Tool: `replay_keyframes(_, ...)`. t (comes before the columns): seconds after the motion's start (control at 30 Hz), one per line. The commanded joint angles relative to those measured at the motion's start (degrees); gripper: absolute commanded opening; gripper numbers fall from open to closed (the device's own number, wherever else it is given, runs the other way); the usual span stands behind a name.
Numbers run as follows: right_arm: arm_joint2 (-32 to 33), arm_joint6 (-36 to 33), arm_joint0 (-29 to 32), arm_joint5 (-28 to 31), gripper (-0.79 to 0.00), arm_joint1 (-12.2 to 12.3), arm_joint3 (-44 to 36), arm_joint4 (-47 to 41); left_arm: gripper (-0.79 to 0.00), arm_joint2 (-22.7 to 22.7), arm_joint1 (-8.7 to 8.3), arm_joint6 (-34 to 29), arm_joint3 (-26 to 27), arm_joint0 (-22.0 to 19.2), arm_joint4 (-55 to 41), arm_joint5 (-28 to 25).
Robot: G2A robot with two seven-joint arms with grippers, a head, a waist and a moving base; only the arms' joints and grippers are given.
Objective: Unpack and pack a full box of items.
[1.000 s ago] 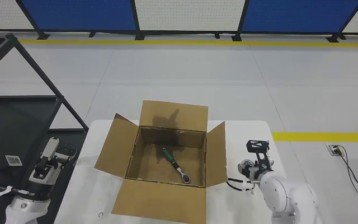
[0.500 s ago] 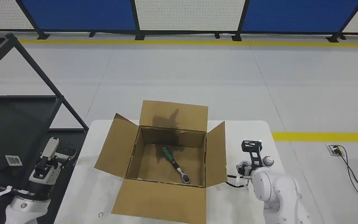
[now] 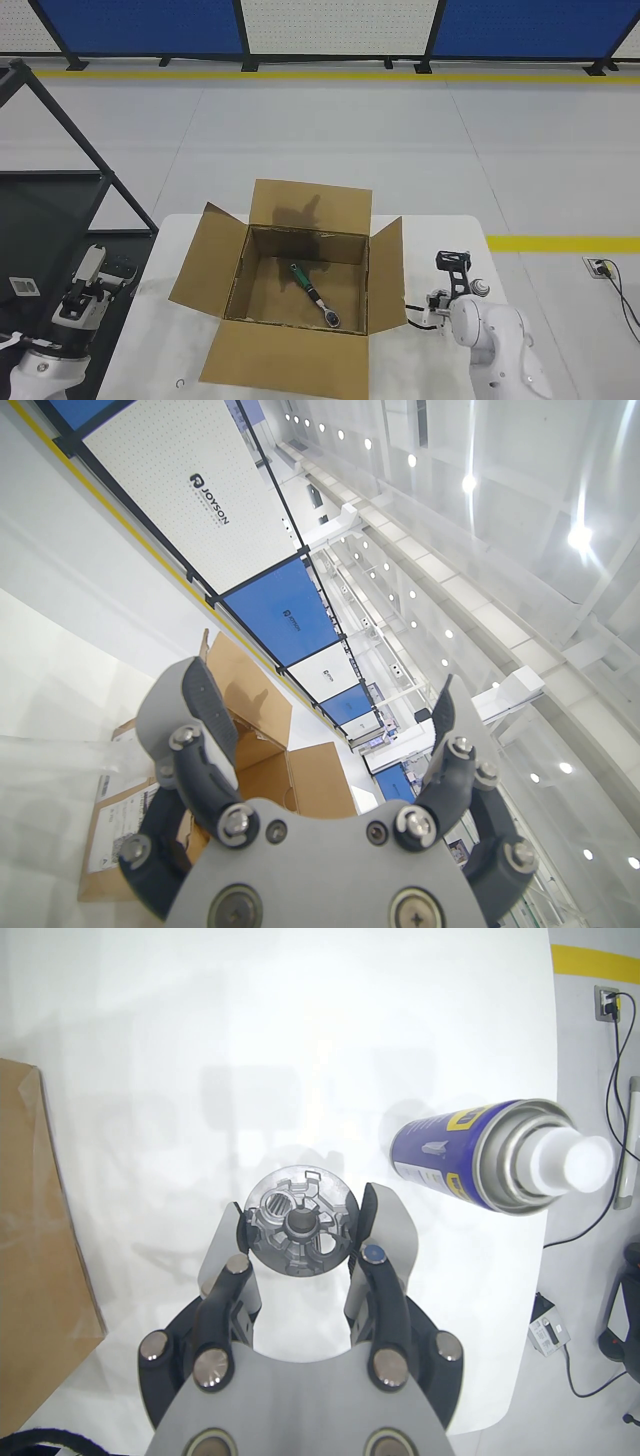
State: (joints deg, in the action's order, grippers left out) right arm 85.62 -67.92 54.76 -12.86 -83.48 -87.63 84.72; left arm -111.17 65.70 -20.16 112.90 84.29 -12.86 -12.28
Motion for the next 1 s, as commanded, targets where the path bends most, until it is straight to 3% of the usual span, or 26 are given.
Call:
replay_keyframes(0.0, 0.13, 0.31, -0.17, -0.15, -0.785, 0.03, 0.54, -0.21, 0.000, 0.00, 0.00, 0.00, 0.00, 0.00, 0.00, 0.00)
replay_keyframes(0.1, 0.08, 0.68, -0.39, -0.44, -0.785, 0.05, 1.19, -0.48, 0.000, 0.00, 0.00, 0.00, 0.00, 0.00, 0.00, 0.00)
replay_keyframes(0.2, -0.10, 0.95, -0.63, -0.69, -0.542, 0.05, 1.78, -0.76, 0.000, 0.00, 0.00, 0.00, 0.00, 0.00, 0.00, 0.00)
replay_keyframes(0.33, -0.26, 1.09, -0.88, -0.81, -0.428, 0.09, 2.14, -0.89, 0.000, 0.00, 0.00, 0.00, 0.00, 0.00, 0.00, 0.00)
replay_keyframes(0.57, -0.03, 1.36, -0.99, -1.12, -0.345, 0.24, 1.65, -0.97, 0.000, 0.00, 0.00, 0.00, 0.00, 0.00, 0.00, 0.00)
replay_keyframes(0.63, 0.22, 1.33, -0.81, -1.20, -0.231, 0.32, 0.87, -0.90, 0.000, 0.00, 0.00, 0.00, 0.00, 0.00, 0.00, 0.00)
replay_keyframes(0.7, 0.55, 1.23, -0.47, -1.20, -0.172, 0.41, 0.00, -0.87, 0.000, 0.00, 0.00, 0.00, 0.00, 0.00, 0.00, 0.00)
replay_keyframes(0.83, 0.90, 0.93, -0.08, -0.96, -0.132, 0.57, -1.06, -0.75, 0.000, 0.00, 0.00, 0.00, 0.00, 0.00, 0.00, 0.00)
replay_keyframes(0.9, 1.19, 1.17, 0.15, -1.32, -0.025, 0.62, -1.96, -0.94, 0.000, 0.00, 0.00, 0.00, 0.00, 0.00, 0.00, 0.00)
replay_keyframes(0.97, 1.85, 1.75, 0.52, -1.48, 0.000, 0.69, -3.39, -1.56, 0.000, 0.00, 0.00, 0.00, 0.00, 0.00, 0.00, 0.00)
